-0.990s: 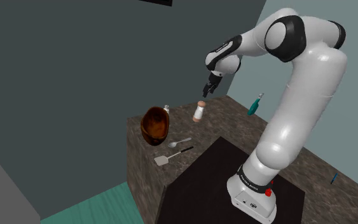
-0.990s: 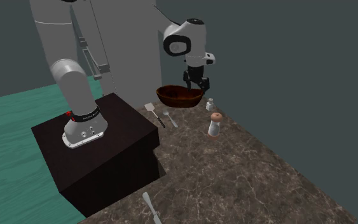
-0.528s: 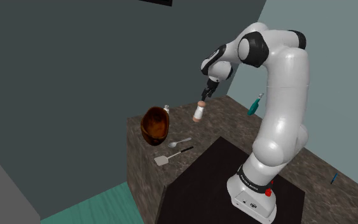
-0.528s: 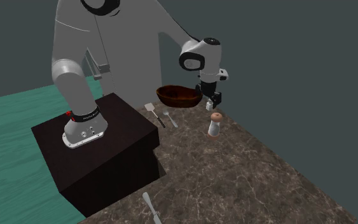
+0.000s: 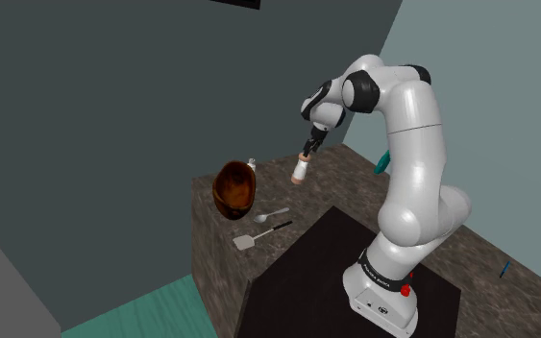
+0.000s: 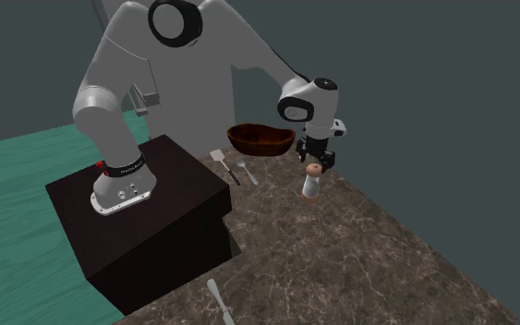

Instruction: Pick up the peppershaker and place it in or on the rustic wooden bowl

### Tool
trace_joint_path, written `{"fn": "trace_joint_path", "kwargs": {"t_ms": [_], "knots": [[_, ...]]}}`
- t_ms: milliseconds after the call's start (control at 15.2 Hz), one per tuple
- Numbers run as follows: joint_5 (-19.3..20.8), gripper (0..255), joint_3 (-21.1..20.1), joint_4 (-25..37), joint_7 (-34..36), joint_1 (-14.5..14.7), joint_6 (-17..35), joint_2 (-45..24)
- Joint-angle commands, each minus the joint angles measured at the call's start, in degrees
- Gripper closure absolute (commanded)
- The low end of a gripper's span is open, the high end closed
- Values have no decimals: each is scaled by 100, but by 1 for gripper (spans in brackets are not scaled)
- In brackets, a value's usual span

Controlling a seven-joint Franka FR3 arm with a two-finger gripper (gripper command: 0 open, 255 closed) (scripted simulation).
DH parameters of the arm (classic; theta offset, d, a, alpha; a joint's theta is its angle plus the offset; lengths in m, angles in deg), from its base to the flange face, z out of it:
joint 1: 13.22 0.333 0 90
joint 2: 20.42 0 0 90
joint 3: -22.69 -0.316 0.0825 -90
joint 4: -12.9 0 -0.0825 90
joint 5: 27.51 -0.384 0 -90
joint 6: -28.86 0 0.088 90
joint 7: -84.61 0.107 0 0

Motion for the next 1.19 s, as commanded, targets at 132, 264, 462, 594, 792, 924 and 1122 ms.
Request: {"fn": "trace_joint_path", "kwargs": {"t_ms": [132, 264, 462, 594, 792, 924, 1122], "knots": [[-102, 0, -103, 150, -53, -83, 129, -280], [-163, 0, -165, 210, -85, -123, 228, -437], [-162, 0, -165, 210, -84, -123, 228, -437], [-162, 0, -165, 210, -84, -123, 228, -437], [-162, 0, -165, 209, -84, -123, 228, -437], [-162, 255, -165, 209, -84, -123, 228, -437], [-162, 255, -165, 212, -84, -124, 226, -437]]}}
